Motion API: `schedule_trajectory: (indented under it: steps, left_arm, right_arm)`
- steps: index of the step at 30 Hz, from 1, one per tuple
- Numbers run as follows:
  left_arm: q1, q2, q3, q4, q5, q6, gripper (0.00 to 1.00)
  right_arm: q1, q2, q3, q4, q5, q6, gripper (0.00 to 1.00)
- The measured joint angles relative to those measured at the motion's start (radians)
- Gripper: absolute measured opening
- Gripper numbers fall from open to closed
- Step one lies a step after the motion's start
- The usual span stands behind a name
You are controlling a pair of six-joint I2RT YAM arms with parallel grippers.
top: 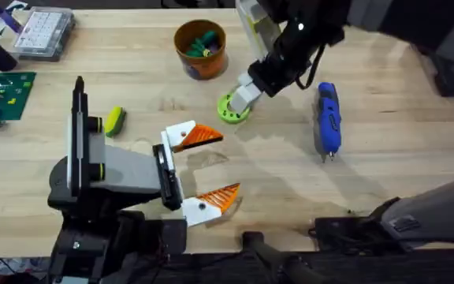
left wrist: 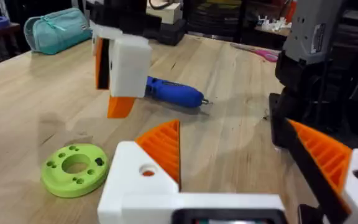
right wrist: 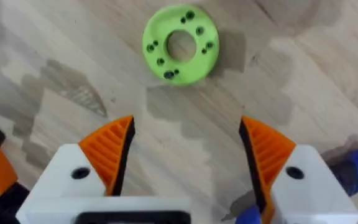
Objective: Pick up the gripper from the table and insert it into the empty holder that is missing its gripper. Then pick up a screw, insert it into the mounting hole, and use the screwdriver to tighten it. Finally, clean up the table by picking up the vegetable and placing it into the bucket.
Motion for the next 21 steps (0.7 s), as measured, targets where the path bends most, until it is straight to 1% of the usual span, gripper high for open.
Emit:
schedule_trajectory:
  steps: [4, 9, 16, 21]
  left_arm:
    - [0.0, 0.0, 0.0, 0.0, 0.0, 0.0, 0.99]
    - [0.0, 0.0, 0.0, 0.0, 0.0, 0.0, 0.99]
    - [0.0, 0.0, 0.0, 0.0, 0.0, 0.0, 0.99]
    - [0.0, 0.0, 0.0, 0.0, 0.0, 0.0, 0.99]
  right_arm:
    - [0.013, -0.04, -0.091, 0.099, 0.005, 0.003, 0.995]
    - [0.026, -0.052, -0.167, 0.192, 0.008, 0.005, 0.995]
    - [0.062, -0.052, -0.21, 0.276, 0.009, 0.019, 0.995]
    - [0.081, -0.051, -0.239, 0.307, 0.008, 0.022, 0.995]
